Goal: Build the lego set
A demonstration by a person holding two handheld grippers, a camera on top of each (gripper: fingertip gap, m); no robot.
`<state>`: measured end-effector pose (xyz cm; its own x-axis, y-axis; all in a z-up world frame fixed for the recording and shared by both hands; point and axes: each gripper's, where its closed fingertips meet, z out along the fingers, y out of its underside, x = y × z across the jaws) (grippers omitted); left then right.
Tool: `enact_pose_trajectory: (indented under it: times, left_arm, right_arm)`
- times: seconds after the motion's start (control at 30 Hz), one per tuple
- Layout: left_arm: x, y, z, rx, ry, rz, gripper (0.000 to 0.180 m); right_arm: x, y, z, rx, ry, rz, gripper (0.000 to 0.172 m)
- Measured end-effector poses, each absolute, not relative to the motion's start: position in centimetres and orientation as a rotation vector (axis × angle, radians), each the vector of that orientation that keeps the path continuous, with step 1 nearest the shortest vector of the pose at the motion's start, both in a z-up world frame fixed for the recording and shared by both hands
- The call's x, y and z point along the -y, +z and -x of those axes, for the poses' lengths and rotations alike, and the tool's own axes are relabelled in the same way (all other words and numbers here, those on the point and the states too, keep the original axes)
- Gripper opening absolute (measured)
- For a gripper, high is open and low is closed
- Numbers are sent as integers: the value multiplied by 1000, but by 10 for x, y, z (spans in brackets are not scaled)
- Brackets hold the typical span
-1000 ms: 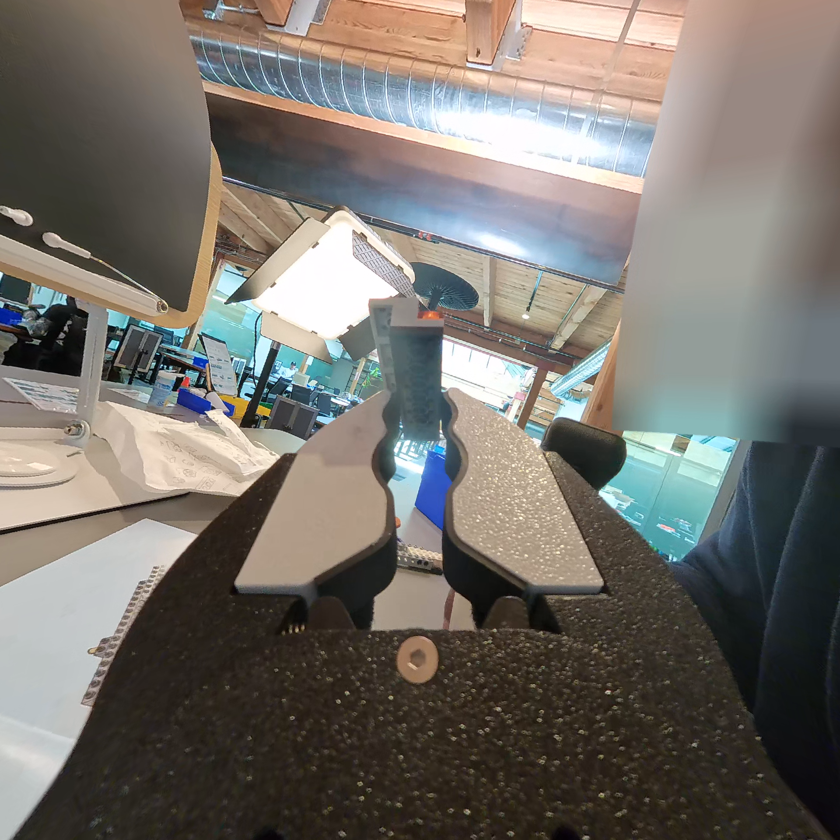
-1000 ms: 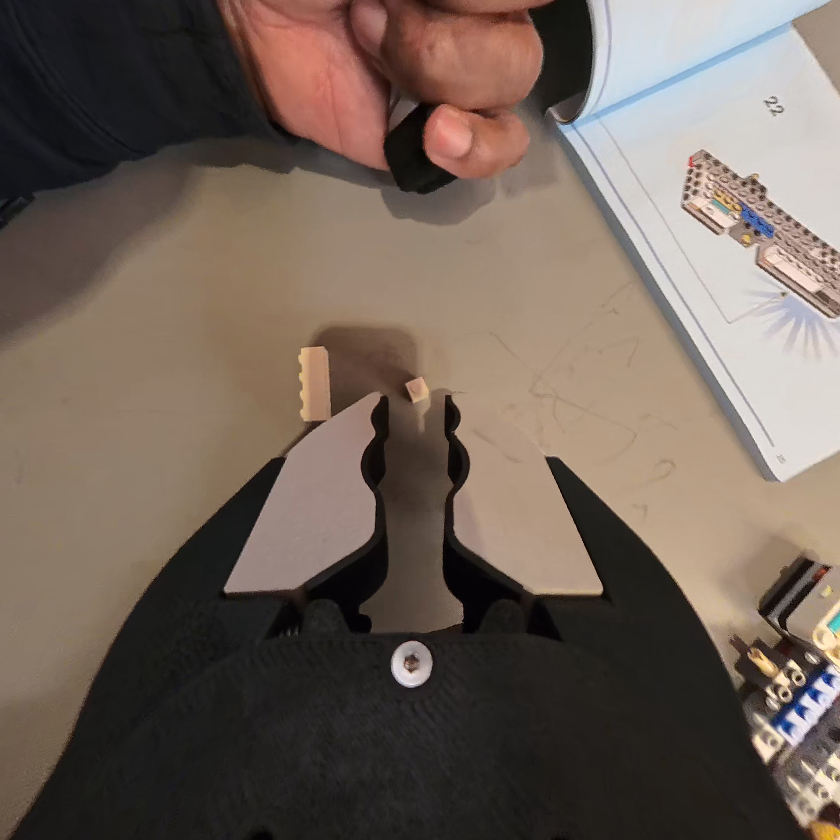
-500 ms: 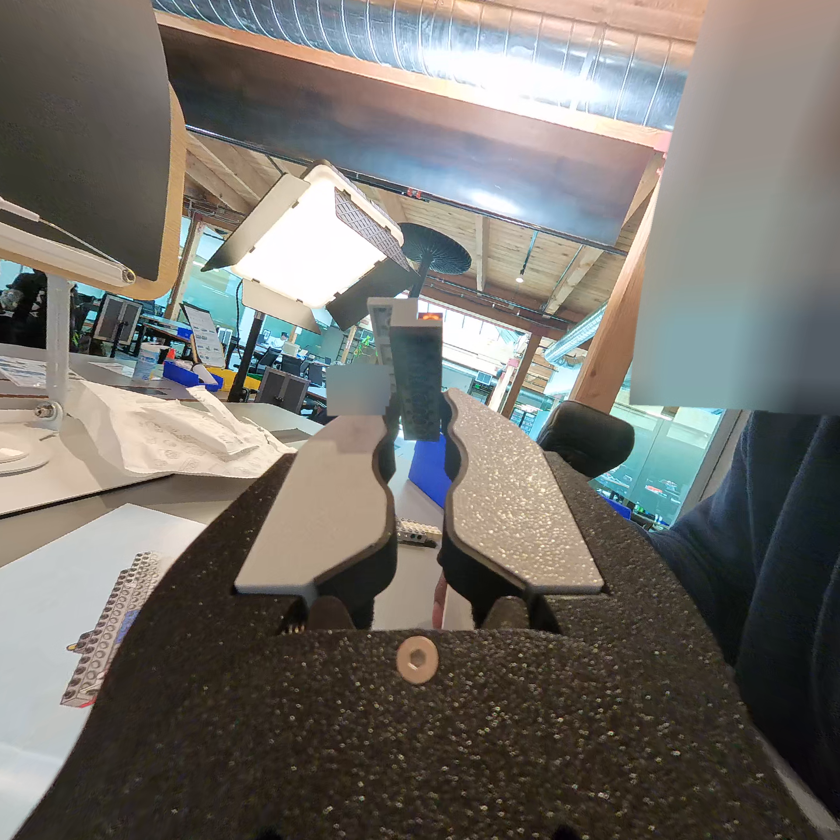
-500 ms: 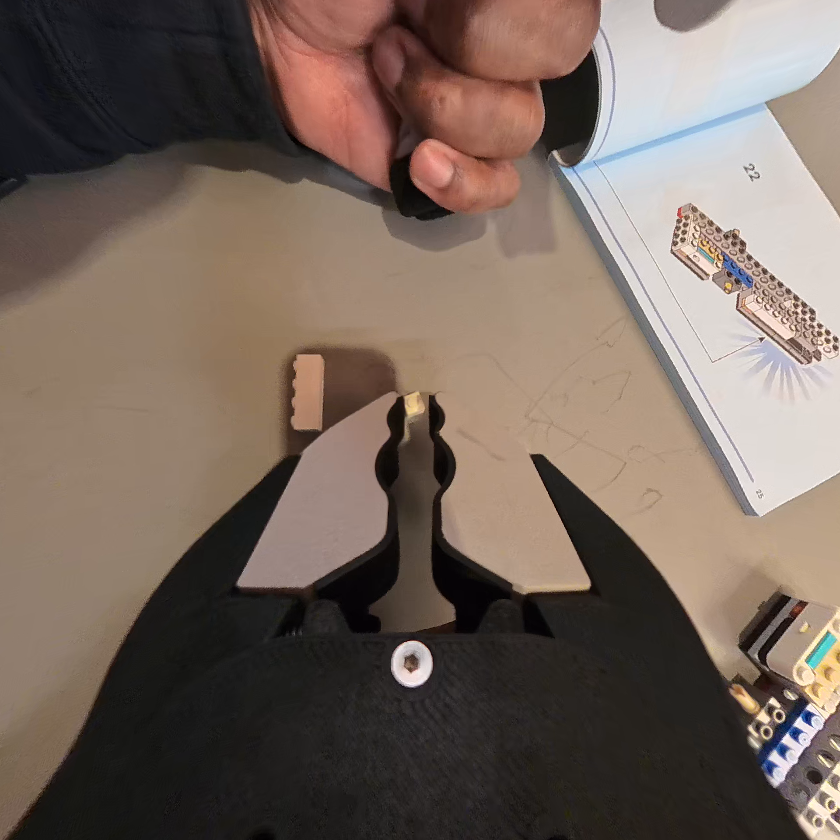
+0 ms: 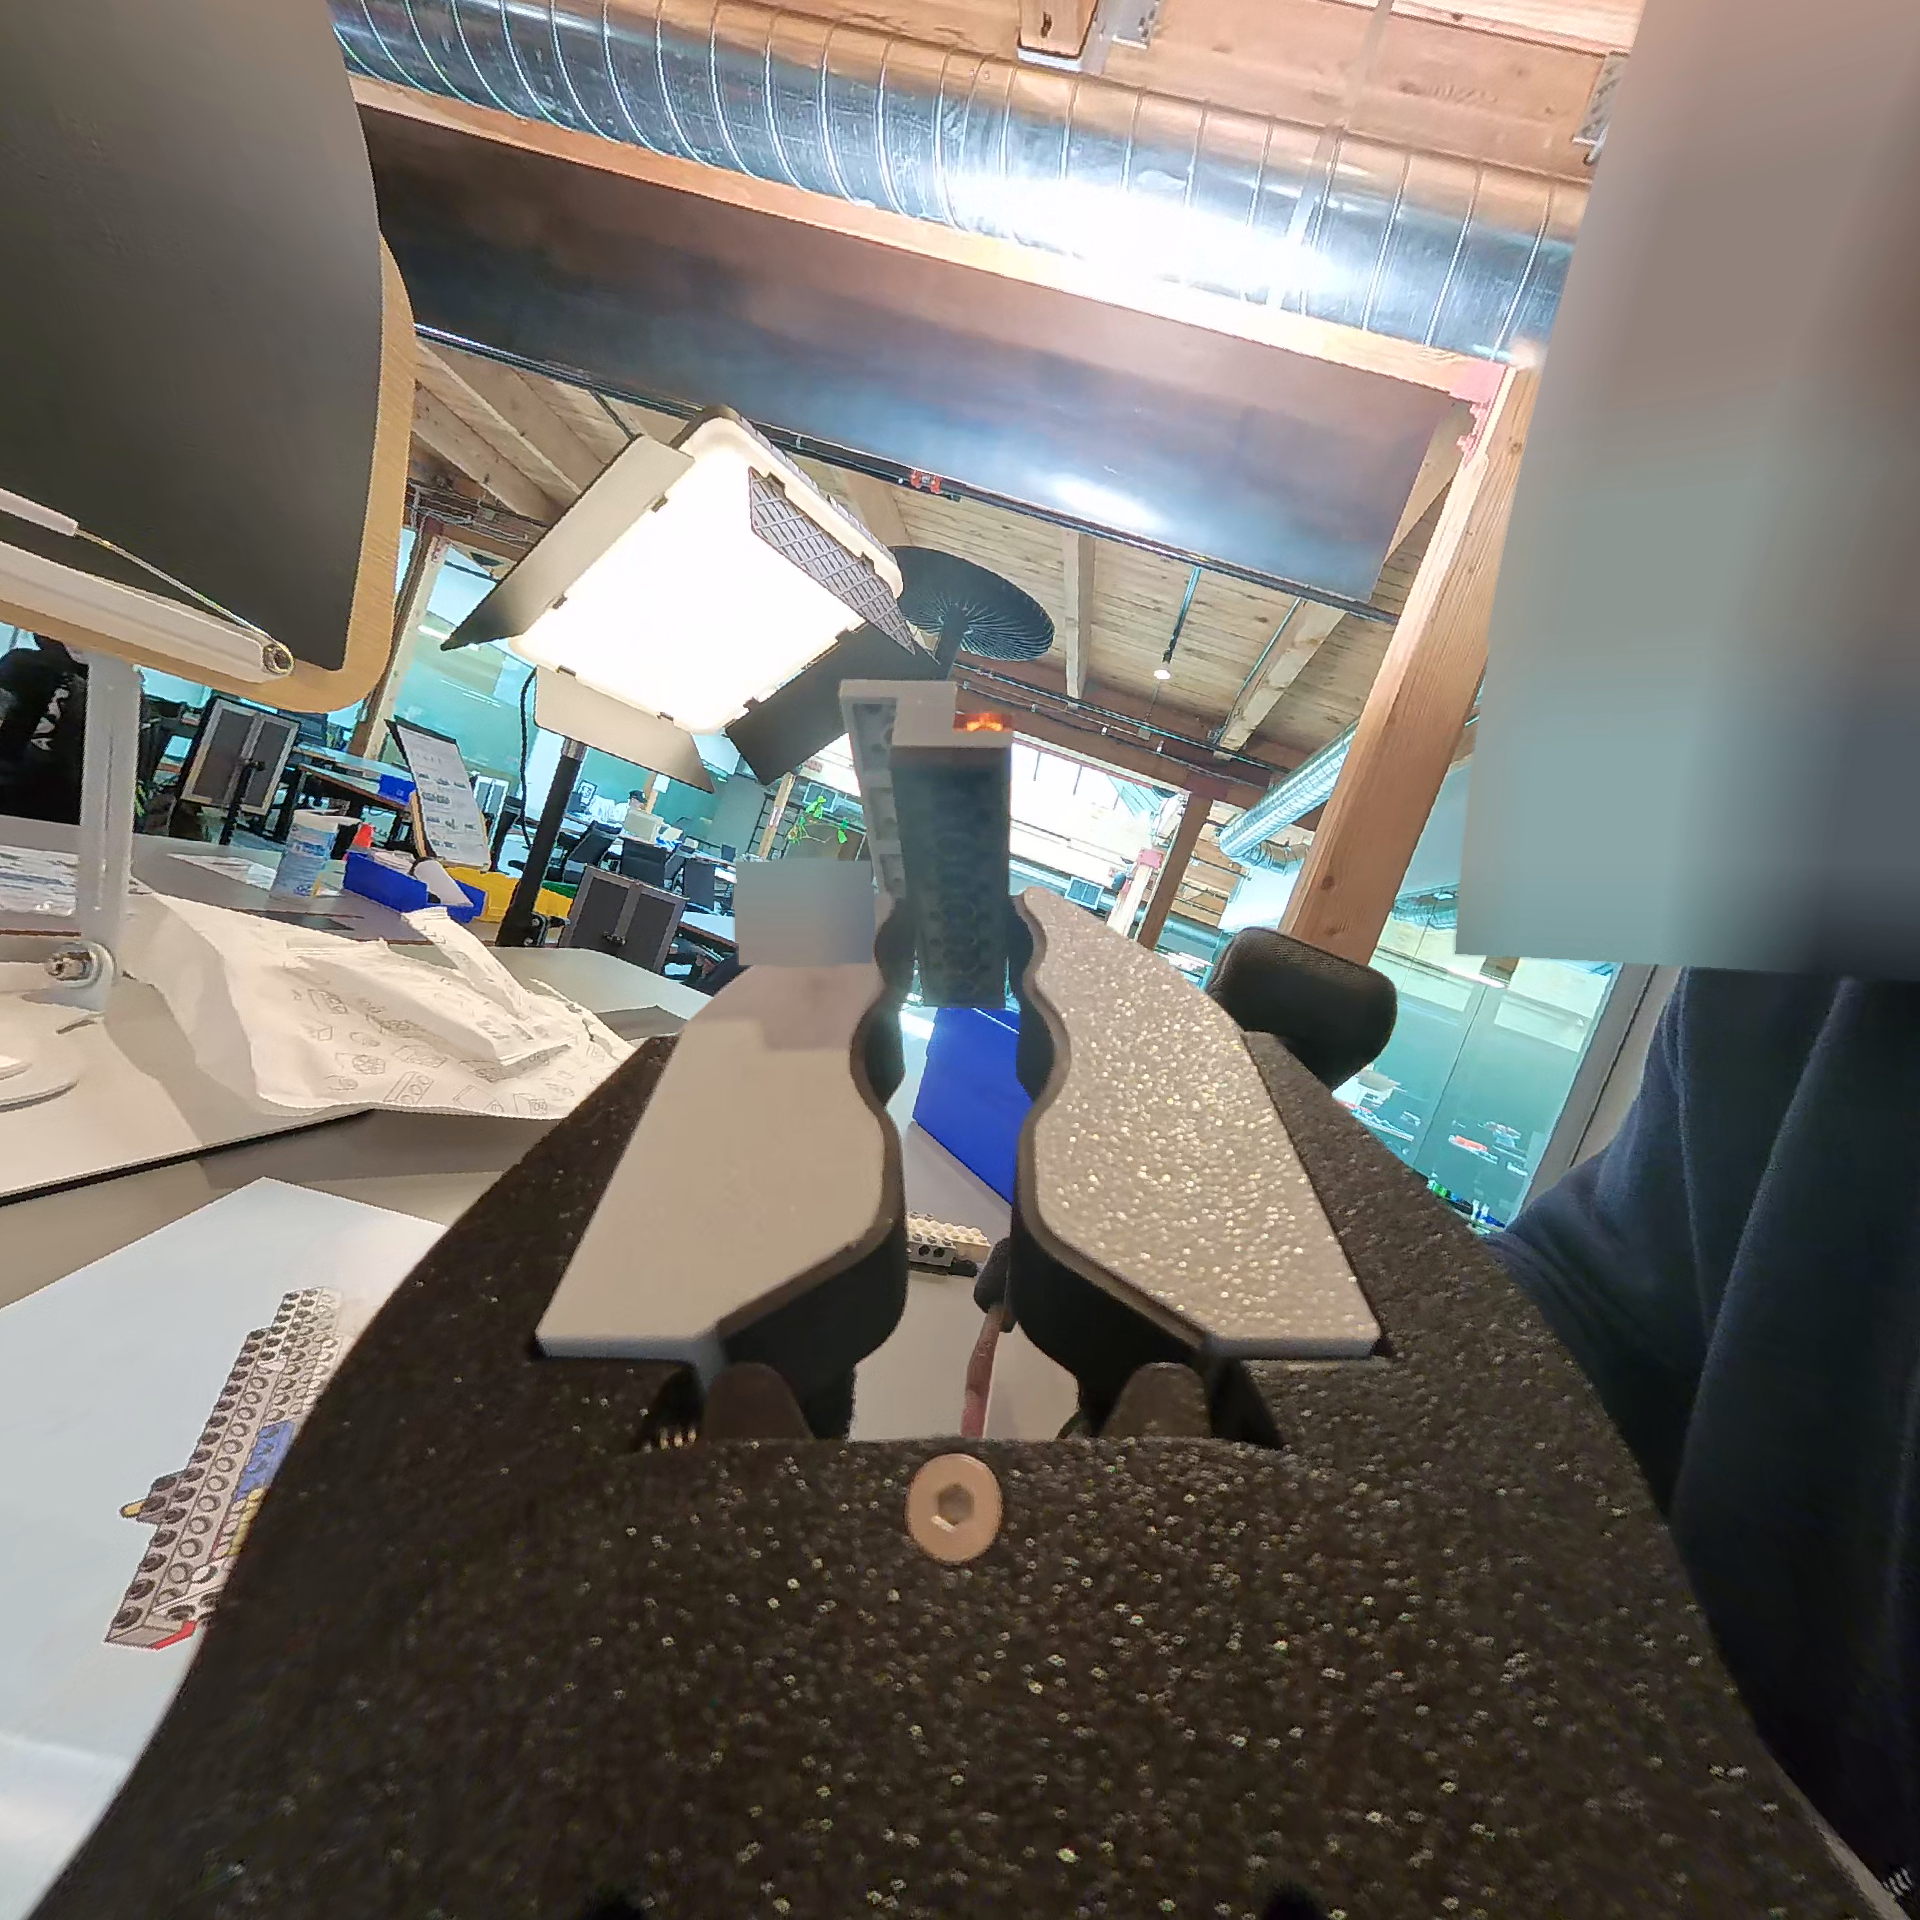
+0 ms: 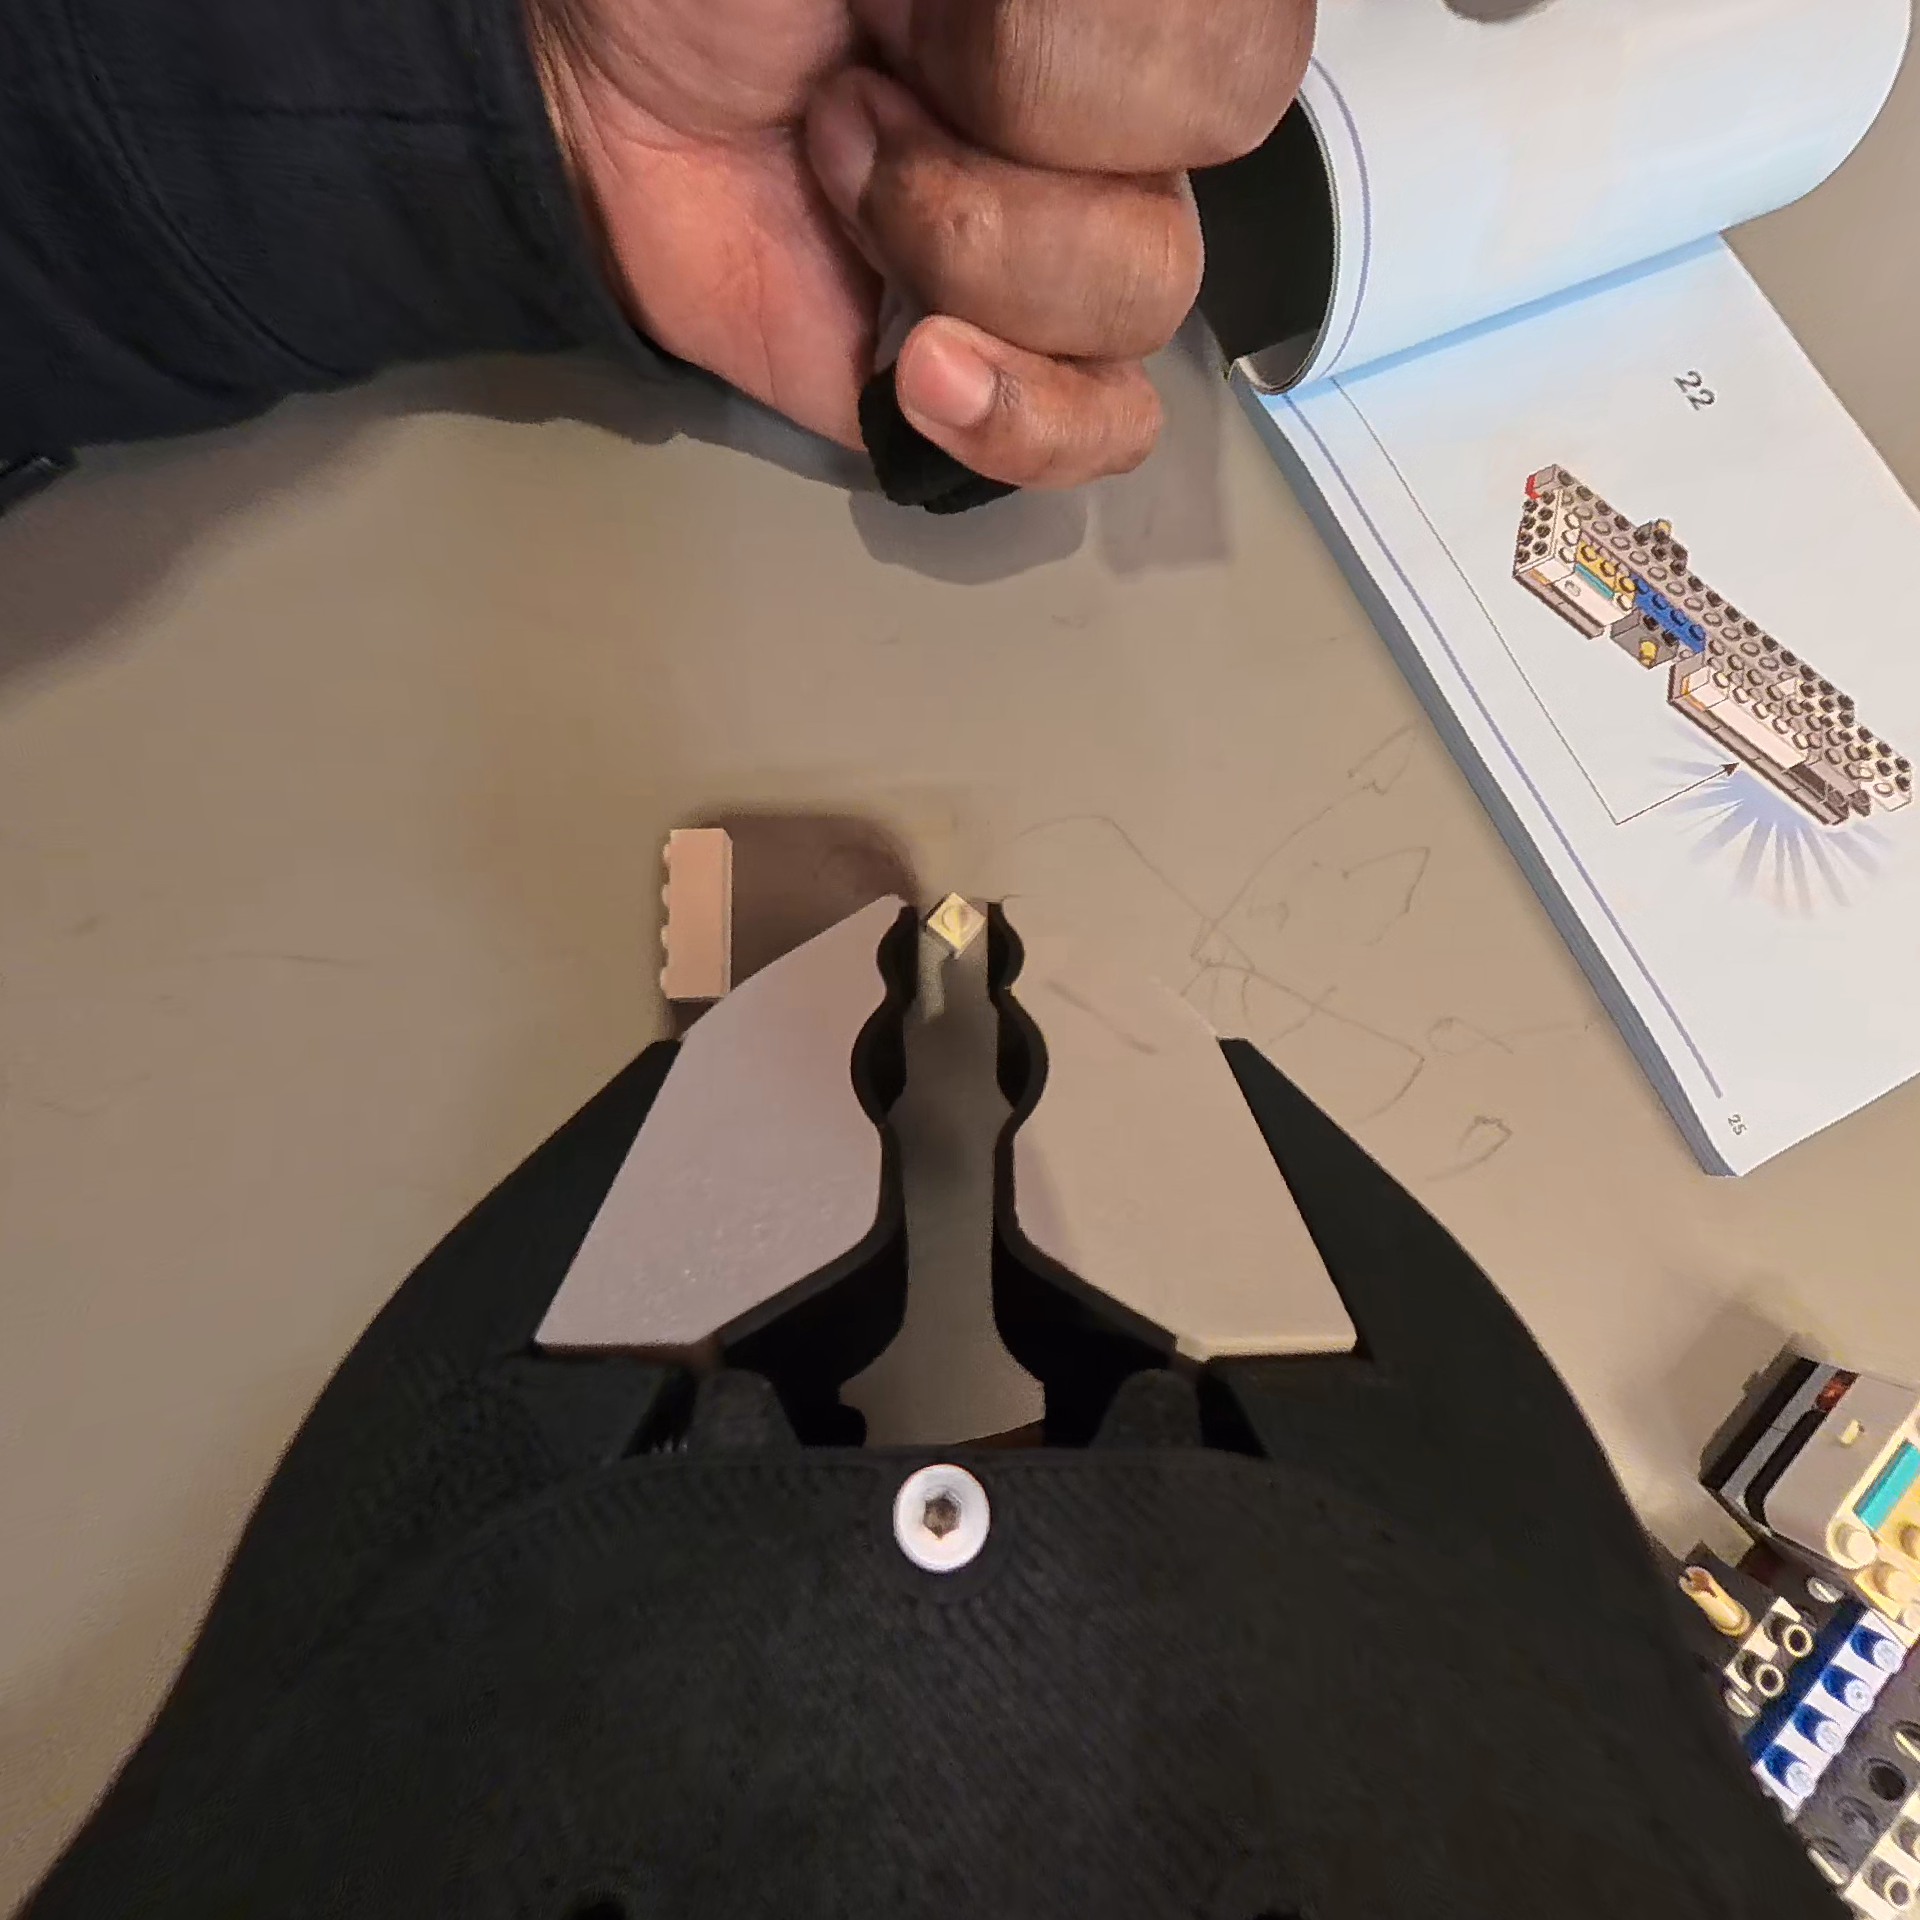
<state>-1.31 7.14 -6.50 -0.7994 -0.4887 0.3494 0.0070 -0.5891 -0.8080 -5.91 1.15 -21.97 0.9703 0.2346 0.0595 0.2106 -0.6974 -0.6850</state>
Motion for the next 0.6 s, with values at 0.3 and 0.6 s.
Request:
enact_pose_trajectory:
  times: [0.3,0.6]
  left_arm:
    - [-70,-66,13,-1246,-2433,809,17]
    - [-70,-66,13,-1246,-2431,813,17]
  right_arm:
    - [-13,-229,58,306,25,2393,12]
    - [-13,-228,59,335,17,2374,11]
